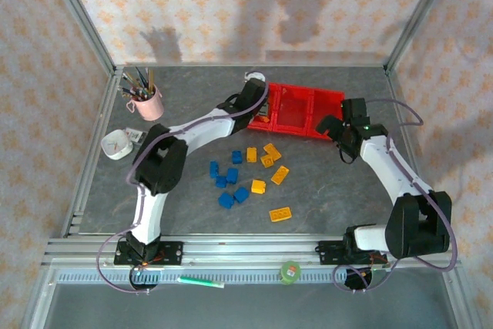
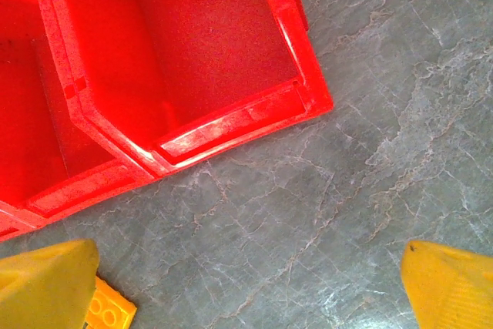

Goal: Sort the legos into containers by color
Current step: Place the lego in the container, then pick up the lego from the center of the table.

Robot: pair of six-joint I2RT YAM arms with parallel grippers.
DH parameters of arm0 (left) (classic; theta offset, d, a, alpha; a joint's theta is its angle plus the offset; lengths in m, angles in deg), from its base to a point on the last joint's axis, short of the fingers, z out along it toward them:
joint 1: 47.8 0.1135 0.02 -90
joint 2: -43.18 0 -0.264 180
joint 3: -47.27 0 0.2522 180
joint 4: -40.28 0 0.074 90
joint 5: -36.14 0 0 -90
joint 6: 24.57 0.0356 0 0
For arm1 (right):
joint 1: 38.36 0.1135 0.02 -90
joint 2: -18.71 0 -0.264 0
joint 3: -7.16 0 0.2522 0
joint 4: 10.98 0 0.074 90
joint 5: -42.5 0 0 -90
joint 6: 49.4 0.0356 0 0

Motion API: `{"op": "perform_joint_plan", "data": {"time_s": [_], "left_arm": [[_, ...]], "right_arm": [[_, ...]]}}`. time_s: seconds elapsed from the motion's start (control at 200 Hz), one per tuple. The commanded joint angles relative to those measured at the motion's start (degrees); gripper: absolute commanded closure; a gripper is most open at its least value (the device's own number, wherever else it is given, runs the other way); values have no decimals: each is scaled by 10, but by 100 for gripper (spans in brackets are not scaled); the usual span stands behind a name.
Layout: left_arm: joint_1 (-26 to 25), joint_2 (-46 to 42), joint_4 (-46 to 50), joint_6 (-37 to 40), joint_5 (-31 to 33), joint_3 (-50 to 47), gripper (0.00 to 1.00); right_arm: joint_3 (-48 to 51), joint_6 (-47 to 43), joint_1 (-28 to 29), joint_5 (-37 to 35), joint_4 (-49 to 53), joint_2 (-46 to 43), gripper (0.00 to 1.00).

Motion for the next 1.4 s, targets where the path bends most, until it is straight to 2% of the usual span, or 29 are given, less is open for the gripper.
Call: {"op": "perform_joint_plan", "data": {"time_s": [0.0, 0.045, 0.145, 0.235, 0.315, 0.521, 0.666, 0.746, 0.896, 1.056, 1.231, 1.391], "left_arm": [[-2, 34, 84, -8, 48, 69, 63], [-2, 41, 93, -3, 44, 85, 55], [-1, 40, 127, -4, 51, 116, 48], [-1, 8, 129, -5, 42, 105, 37], [-1, -39, 143, -25, 6, 82, 31], [-3, -264, 21, -95, -123, -187, 13], [-4, -409, -21, -135, -165, -357, 6], [-4, -478, -20, -157, -167, -426, 1], [-4, -579, -19, -185, -168, -521, 1], [-4, -639, -27, -220, -170, -580, 1], [-4, -648, -37, -229, -175, -601, 1], [-4, -631, -54, -236, -191, -601, 1]], "right_arm": [[-28, -22, -4, -4, 9, -3, 0], [-29, -26, -4, -2, 10, -4, 0], [-29, -30, 1, 7, 16, -5, 0], [-29, -36, 21, 4, 20, -10, 0], [-29, -37, 50, -4, 26, -14, 0], [15, 9, 167, -30, 7, -20, 0], [41, 72, 263, -56, -9, 0, 2], [60, 112, 312, -75, -31, 7, 5], [68, 163, 357, -99, -58, 56, 10], [51, 194, 383, -134, -70, 114, 15], [38, 211, 389, -153, -81, 161, 20], [30, 212, 389, -172, -94, 189, 30]]}}
